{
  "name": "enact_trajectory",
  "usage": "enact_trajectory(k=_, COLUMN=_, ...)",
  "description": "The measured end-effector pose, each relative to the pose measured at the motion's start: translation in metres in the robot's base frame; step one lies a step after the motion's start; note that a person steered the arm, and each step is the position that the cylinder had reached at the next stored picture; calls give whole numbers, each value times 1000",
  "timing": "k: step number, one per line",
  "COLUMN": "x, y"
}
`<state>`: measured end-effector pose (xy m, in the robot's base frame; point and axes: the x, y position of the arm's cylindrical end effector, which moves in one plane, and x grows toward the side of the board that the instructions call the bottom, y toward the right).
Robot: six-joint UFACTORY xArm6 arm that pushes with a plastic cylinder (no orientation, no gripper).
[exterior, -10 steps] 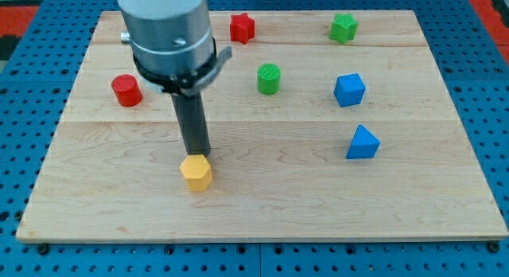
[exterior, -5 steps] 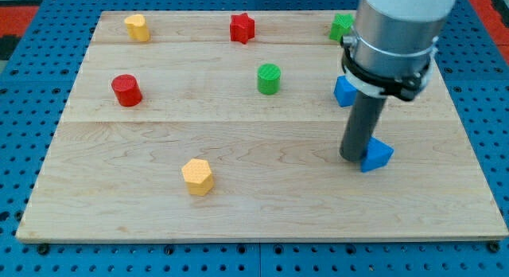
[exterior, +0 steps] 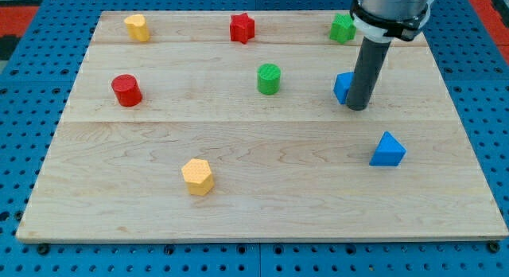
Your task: Move the blue triangle to the bottom left of the board
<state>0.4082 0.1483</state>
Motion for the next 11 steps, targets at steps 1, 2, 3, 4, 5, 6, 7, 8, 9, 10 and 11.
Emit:
enact_trajectory(k=1, x=-26, y=8)
enact_trajectory(k=2, x=-27, y=9)
enact_trajectory(k=3, x=-47, y=-20)
enact_trajectory(k=4, x=3, y=-11)
enact_trajectory(k=5, x=81, y=18)
enact_trajectory(k=6, x=101, y=91)
enact_trajectory(k=7, x=128, y=115)
enact_trajectory(k=8, x=148, y=90)
enact_trajectory(k=9, x=82, y=24)
enact_trajectory(k=10, x=80, y=-11)
enact_trajectory(k=11, x=82, y=23)
